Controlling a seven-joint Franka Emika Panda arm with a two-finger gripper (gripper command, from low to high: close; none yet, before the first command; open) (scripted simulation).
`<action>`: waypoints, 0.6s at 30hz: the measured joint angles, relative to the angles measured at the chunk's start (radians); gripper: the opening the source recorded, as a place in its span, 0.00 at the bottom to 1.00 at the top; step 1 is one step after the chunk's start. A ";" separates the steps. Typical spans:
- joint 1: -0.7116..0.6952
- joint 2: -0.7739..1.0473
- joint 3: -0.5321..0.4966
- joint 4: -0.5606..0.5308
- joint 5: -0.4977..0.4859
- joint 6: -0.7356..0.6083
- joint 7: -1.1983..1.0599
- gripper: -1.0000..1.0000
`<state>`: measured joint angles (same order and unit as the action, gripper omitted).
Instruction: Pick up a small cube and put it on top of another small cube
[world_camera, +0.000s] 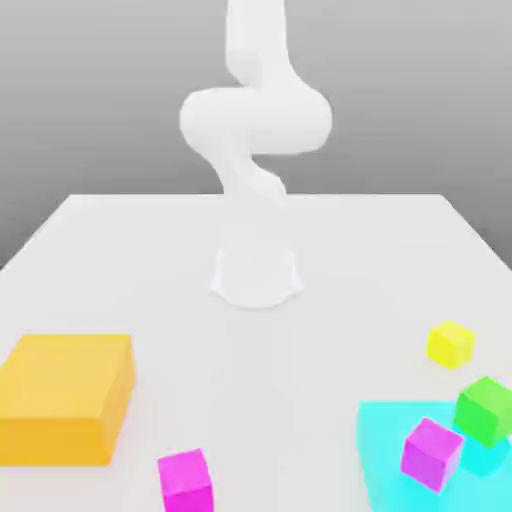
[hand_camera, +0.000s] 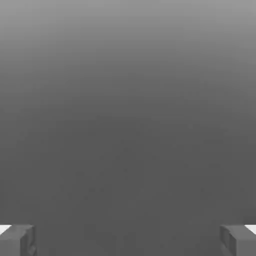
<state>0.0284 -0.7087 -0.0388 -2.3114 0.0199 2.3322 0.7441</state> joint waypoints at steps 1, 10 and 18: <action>0.012 0.039 -0.016 -0.005 0.009 0.014 -0.025 0.50; 0.084 0.370 -0.130 -0.046 0.102 0.129 -0.241 0.50; 0.092 0.660 -0.175 -0.082 0.173 0.231 -0.424 0.50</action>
<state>0.1208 -0.0489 -0.2139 -2.3931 0.1934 2.5635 0.3199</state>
